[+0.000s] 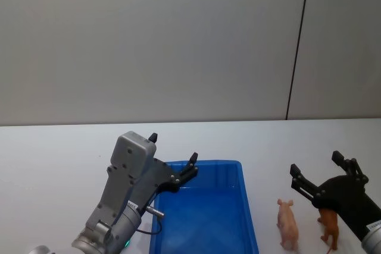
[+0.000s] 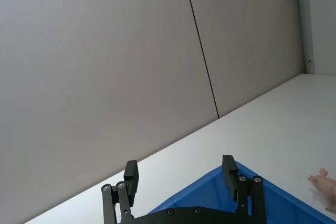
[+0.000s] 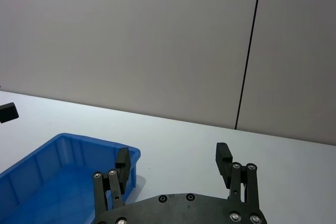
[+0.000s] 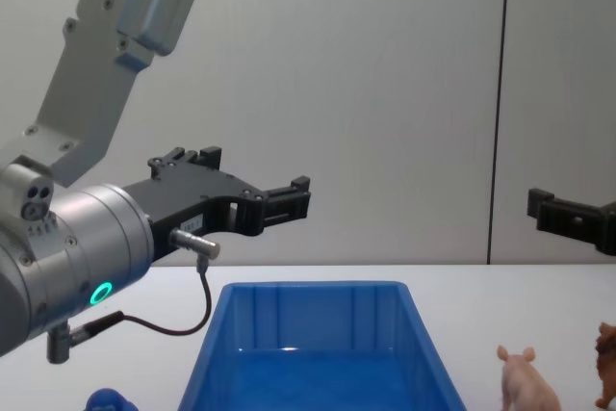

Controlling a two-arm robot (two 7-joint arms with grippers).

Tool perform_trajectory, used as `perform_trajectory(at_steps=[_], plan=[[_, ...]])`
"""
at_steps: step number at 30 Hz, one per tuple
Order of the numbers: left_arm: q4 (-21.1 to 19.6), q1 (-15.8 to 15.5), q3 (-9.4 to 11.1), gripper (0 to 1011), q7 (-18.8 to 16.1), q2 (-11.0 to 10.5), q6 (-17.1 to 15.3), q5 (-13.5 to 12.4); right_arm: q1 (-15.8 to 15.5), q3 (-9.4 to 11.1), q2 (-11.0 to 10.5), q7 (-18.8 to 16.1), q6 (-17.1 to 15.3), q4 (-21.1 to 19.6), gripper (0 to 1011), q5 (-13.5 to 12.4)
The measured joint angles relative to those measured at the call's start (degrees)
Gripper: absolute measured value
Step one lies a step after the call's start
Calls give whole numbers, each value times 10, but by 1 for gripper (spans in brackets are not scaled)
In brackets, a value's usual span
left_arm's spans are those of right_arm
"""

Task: Pick up the two dolls from the table and place them into the box.

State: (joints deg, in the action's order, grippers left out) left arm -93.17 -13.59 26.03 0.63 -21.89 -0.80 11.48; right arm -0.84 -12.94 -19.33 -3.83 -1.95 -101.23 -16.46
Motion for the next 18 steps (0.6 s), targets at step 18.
perform_trajectory(at_steps=[18], plan=[[0, 0, 0, 1003, 0, 0, 0, 0, 0, 0, 0, 0, 0, 0, 1001, 0]])
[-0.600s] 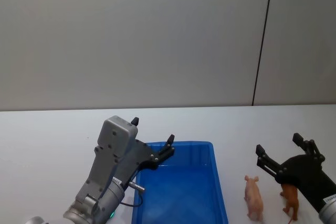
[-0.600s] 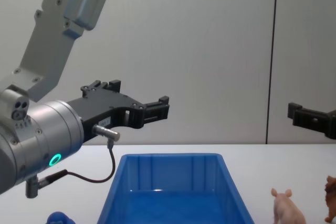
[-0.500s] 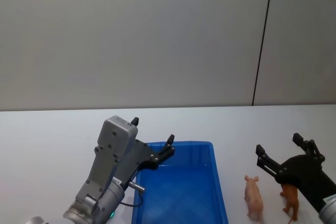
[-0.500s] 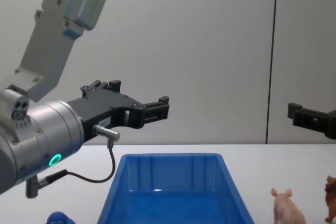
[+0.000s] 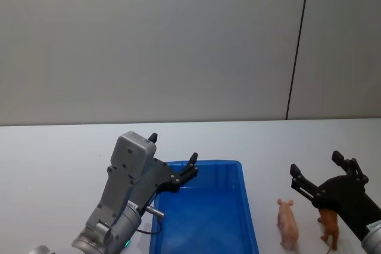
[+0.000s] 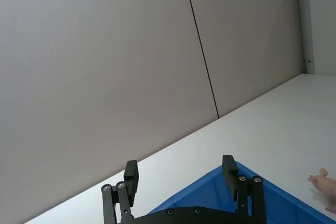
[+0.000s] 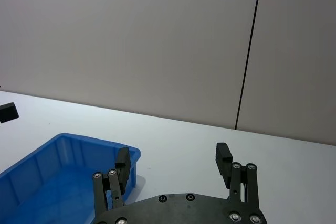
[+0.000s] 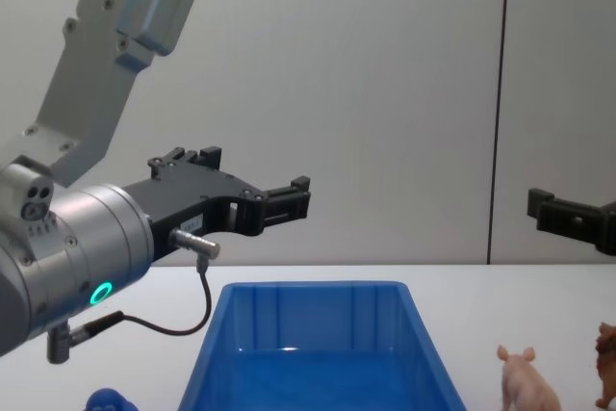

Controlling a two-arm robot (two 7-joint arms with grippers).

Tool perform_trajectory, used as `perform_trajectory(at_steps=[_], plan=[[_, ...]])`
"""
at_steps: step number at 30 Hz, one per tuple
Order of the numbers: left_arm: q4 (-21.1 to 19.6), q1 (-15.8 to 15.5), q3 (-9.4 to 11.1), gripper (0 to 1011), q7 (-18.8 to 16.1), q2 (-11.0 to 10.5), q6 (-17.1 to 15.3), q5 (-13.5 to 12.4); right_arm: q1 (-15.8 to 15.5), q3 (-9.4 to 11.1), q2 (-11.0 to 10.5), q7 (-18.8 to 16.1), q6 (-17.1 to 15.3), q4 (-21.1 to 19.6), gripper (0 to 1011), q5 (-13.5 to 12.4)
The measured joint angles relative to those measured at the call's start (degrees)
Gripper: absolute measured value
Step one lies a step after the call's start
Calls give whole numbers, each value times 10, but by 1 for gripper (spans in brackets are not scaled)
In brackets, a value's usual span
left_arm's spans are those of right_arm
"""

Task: Pick up the two dolls from the table and place them into the box.

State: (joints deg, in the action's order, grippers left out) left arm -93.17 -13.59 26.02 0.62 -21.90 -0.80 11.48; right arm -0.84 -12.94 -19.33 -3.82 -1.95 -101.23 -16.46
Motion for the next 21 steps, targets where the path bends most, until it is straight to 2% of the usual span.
perform_trajectory(at_steps=[13, 21], plan=[[0, 0, 0, 1003, 0, 0, 0, 0, 0, 3, -4, -3, -3, 2, 1001, 0], [0, 0, 0, 1003, 0, 0, 0, 0, -4, 13, -18, -10, -26, 5, 1001, -6]])
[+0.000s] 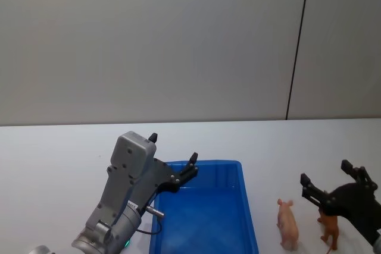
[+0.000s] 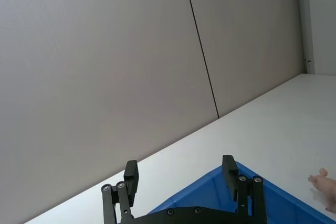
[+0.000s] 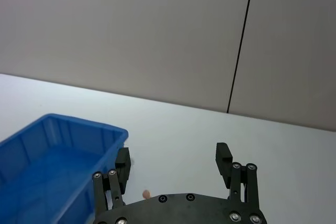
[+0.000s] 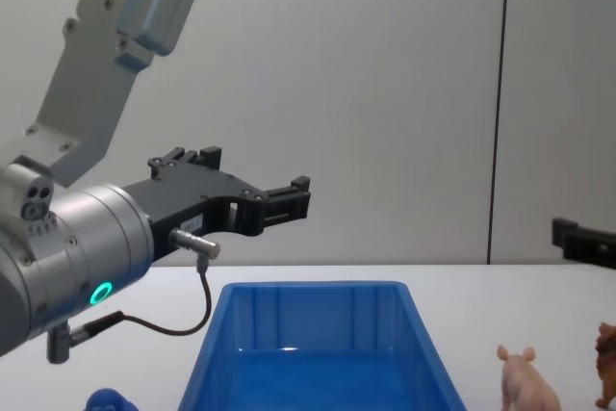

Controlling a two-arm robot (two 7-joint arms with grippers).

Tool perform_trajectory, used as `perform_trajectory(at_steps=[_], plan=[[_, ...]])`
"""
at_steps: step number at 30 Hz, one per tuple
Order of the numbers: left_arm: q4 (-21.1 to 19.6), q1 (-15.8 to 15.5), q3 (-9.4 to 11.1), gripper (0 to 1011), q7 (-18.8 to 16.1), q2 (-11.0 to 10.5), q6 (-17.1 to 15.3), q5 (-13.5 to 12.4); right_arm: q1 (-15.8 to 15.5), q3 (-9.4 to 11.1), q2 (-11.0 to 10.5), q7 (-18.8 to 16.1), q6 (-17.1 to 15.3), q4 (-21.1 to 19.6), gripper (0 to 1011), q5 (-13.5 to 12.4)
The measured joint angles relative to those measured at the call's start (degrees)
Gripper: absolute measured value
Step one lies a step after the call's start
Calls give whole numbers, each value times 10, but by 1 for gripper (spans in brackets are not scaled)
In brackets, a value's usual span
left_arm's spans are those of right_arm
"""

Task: Pick up the two dolls from the table and place them into the box.

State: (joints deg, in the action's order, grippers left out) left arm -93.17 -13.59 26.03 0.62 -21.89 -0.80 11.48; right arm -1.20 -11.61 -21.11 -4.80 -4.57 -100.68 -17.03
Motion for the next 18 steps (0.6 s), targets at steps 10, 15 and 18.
perform_trajectory(at_steps=[10, 15, 18], plan=[[0, 0, 0, 1003, 0, 0, 0, 0, -1, 11, -16, -12, -46, 19, 1001, -1], [0, 0, 0, 1003, 0, 0, 0, 0, 3, 11, -17, -17, -64, 34, 1001, 5], [0, 0, 0, 1003, 0, 0, 0, 0, 7, 11, -16, -20, -75, 46, 1001, 11]])
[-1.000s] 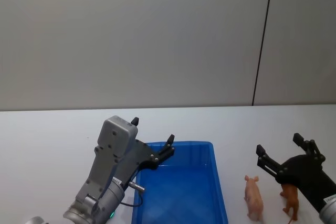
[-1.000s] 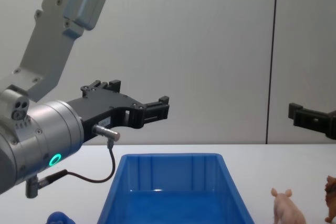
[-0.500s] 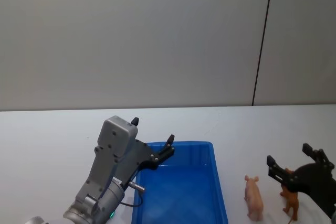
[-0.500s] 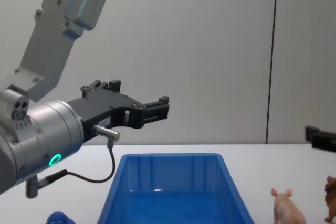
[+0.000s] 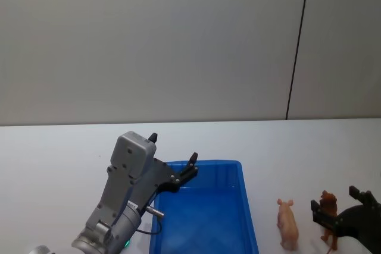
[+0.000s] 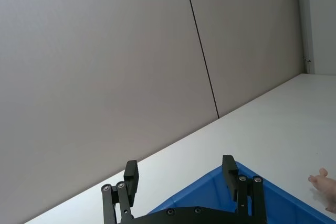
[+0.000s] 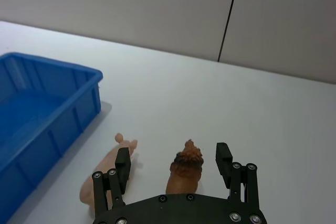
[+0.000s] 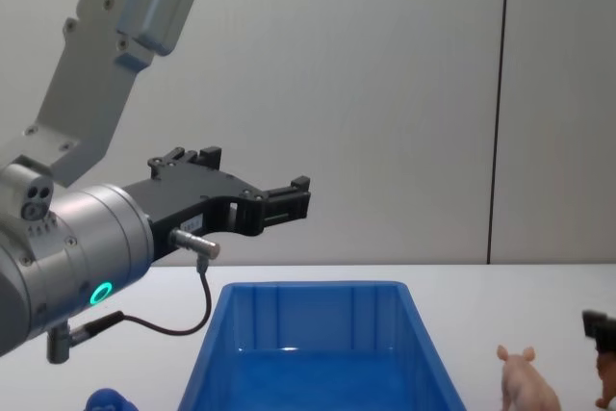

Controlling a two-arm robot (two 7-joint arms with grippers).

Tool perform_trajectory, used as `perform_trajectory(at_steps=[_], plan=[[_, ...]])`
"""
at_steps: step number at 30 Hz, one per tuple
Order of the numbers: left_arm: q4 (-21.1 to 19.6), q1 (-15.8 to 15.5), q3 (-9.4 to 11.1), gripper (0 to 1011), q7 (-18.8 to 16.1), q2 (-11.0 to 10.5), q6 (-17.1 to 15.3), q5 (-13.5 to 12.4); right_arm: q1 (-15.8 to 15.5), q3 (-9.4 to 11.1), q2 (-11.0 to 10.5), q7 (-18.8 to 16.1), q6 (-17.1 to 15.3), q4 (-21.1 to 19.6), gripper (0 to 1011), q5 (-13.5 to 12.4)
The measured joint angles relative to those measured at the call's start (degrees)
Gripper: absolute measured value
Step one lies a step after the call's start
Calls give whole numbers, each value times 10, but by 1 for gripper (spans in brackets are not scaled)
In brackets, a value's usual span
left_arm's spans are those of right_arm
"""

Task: Pick up the two dolls from the table and place them into the box.

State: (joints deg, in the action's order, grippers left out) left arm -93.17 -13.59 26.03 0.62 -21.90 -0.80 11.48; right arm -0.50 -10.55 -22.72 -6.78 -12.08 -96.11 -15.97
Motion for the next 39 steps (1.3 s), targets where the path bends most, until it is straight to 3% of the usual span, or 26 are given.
perform_trajectory(at_steps=[12, 22, 27, 39], plan=[[0, 0, 0, 1003, 0, 0, 0, 0, 18, -4, 11, -5, -36, 43, 1001, 8], [0, 0, 0, 1003, 0, 0, 0, 0, 31, -5, 19, -11, -62, 73, 994, -6], [0, 0, 0, 1003, 0, 0, 0, 0, 36, -4, 22, -15, -72, 84, 903, -15], [0, 0, 0, 1003, 0, 0, 0, 0, 40, -2, 26, -23, -81, 98, 534, -31]])
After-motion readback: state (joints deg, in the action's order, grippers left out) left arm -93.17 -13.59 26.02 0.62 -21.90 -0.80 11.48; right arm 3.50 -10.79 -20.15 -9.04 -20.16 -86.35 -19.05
